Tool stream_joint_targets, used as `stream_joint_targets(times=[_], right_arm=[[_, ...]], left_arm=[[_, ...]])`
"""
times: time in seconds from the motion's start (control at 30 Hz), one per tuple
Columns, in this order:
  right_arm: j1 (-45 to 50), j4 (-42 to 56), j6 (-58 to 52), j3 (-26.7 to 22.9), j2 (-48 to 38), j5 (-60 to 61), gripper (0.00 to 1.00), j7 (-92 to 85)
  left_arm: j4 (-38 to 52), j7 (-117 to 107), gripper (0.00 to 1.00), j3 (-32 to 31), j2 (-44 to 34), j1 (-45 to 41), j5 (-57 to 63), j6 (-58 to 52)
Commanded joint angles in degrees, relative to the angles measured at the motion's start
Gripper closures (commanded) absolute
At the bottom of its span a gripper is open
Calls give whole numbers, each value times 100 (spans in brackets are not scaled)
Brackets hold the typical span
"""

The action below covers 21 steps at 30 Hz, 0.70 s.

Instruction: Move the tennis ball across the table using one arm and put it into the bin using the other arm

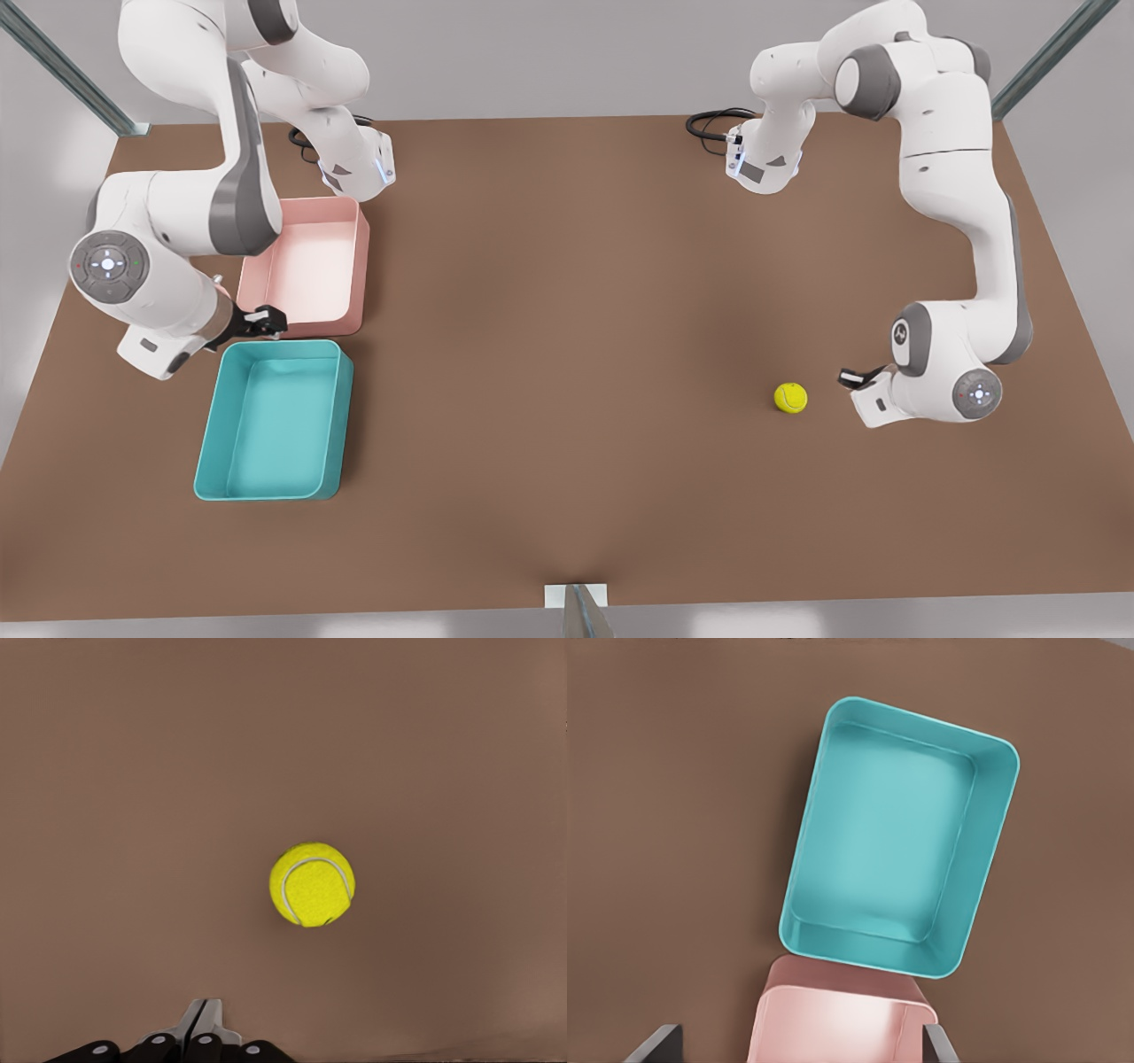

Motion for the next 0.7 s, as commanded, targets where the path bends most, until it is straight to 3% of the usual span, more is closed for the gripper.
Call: stream_joint_targets(times=[0.0,0.17,0.67], right_arm=[[3,56,97,-2,50,-12,0,123],[-6,65,97,-2,112,23,0,79],[3,65,159,-2,130,32,0,79]], left_arm=[[-145,7212,79,-23,25,8,441,437],[-664,7696,79,-23,25,26,520,1422],[-1385,6176,79,-102,69,-62,907,2045]])
